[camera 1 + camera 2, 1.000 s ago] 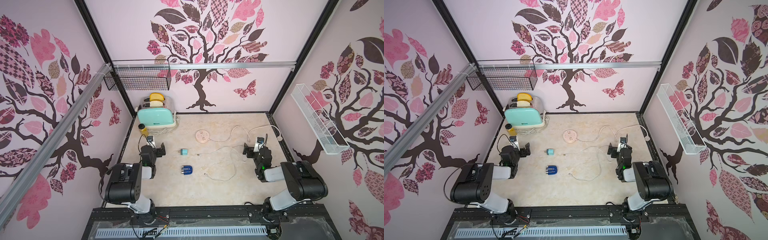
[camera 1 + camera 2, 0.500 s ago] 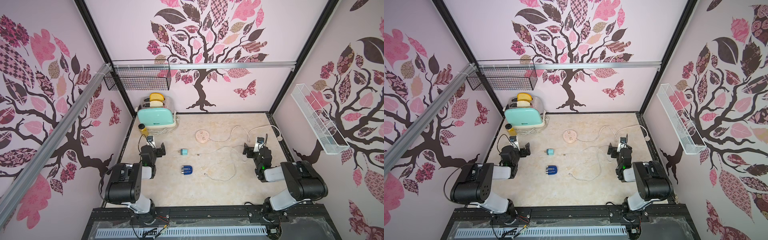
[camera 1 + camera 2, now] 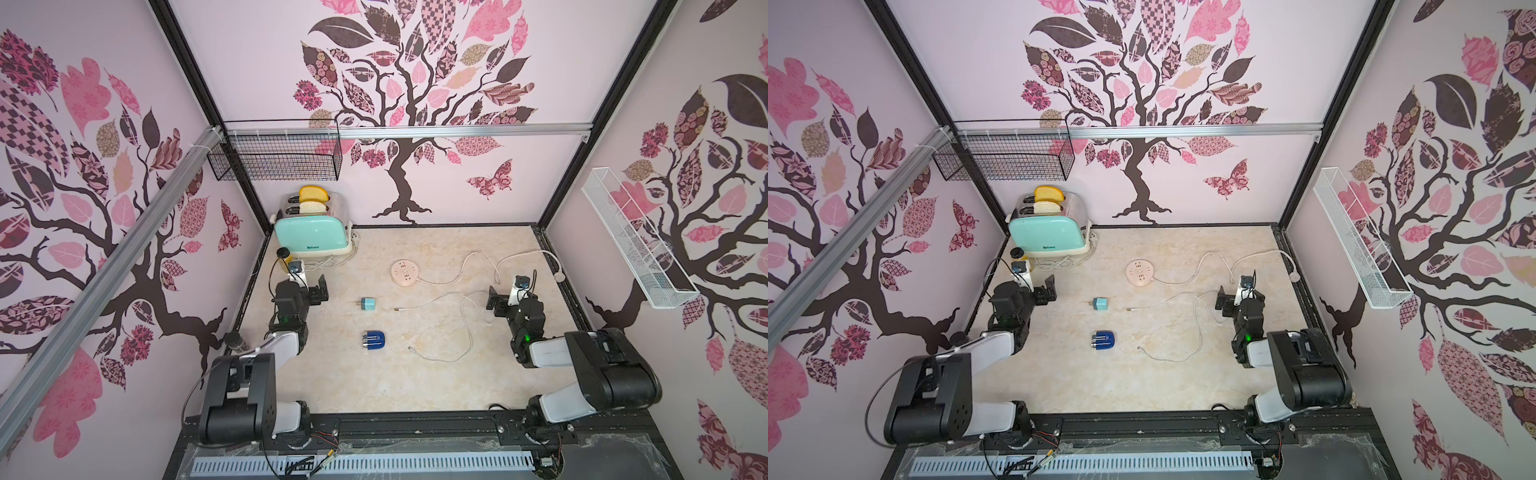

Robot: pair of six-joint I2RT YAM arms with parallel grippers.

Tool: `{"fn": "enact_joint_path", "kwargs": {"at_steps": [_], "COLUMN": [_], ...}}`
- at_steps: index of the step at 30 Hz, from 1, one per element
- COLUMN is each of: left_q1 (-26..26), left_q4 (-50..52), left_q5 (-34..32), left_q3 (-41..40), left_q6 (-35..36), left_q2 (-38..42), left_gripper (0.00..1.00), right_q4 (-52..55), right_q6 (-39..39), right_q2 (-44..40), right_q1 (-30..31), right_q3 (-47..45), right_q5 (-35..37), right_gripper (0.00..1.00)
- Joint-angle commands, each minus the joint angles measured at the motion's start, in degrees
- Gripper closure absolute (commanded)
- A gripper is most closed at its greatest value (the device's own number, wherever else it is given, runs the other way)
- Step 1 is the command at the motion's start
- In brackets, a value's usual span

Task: Charge the electric shaver
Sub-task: Pick up the charging cable from the center of the board.

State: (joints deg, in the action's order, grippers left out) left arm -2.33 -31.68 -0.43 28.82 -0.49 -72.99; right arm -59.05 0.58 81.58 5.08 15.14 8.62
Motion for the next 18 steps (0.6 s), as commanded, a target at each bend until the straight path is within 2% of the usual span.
{"fn": "enact_joint_path", "kwargs": {"at_steps": [1, 4, 6, 8, 11, 14, 18], "left_q1": [0.2, 0.2, 0.4, 0.9, 1.6, 1.8, 2.0], "left_q4": [12.6, 26.8, 31.5, 34.4, 38.7, 45.4, 52.5], "left_q5": [1.9, 7.0, 9.1, 10.5, 12.6, 15.1, 17.3], "left_q3": [7.2, 15.9, 19.4, 21.1, 23.1, 25.9, 27.7], "left_q6": [1.9, 1.4, -0.7, -3.0, -3.5, -3.5, -2.5], "left_q2": [5.2, 5.6, 6.0, 6.9, 8.7, 10.1, 11.5], "left_gripper": [0.02, 0.02, 0.02, 0.02, 0.02, 0.02, 0.02], "right_q4": [13.5, 22.4, 32.0, 43.4, 54.3, 59.3, 61.7], "right_q6": [-1.5, -4.7, -6.4, -10.8, -17.3, -21.7, -25.7], "right_q2": [-9.2, -16.1, -17.6, -16.9, -14.9, -12.3, -6.7], "right_q1": [1.5, 2.8, 4.4, 8.6, 15.3, 20.2, 26.2], "right_q3": [6.5, 11.0, 16.7, 22.6, 26.9, 28.2, 29.1], "right_q5": [1.4, -5.8, -14.5, -20.2, -24.7, -27.8, -27.2], "right_gripper": [0.01, 0.01, 0.01, 0.01, 0.01, 0.01, 0.03]}}
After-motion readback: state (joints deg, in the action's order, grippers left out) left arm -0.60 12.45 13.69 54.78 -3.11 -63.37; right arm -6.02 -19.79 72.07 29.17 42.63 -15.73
